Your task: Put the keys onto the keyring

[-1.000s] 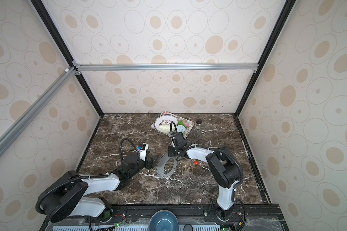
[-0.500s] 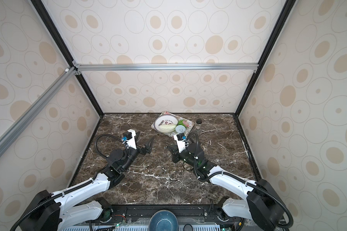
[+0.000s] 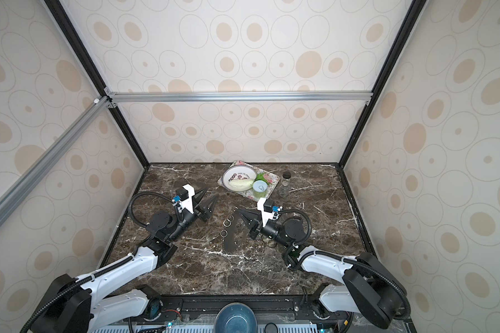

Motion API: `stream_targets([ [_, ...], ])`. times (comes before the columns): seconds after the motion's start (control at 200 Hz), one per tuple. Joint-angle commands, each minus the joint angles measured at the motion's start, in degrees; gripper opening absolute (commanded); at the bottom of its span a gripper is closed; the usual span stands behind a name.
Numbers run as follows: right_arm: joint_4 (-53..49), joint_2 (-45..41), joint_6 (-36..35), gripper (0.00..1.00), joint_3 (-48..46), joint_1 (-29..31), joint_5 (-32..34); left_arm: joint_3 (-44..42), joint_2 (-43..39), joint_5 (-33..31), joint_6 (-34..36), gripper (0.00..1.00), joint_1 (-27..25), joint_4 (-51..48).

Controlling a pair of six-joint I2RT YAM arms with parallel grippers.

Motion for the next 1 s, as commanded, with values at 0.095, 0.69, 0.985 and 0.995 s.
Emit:
stream_targets([
  [0.095,8.27,1.12,-0.52,0.00,4.76,0.25,-5.20,1.24,0.29,15.70,1.91,0.50,0.30,5.94],
  [0.69,8.29,-2.91,1.21,0.00,5.09,0.47,-10.82,-0.70,0.55,33.63,-4.13,0.44,2.55,17.23],
  [0.985,8.33,-3.33,0.82,0.00,5.09,0.88,-11.09,-0.61,0.99,34.27,-6.59,0.41,2.47,19.91],
  [0.995,8.32,-3.33,0.82,0.00,5.03,0.93,-11.31,-0.67,0.90,34.31,-6.72,0.41,2.49,20.05],
])
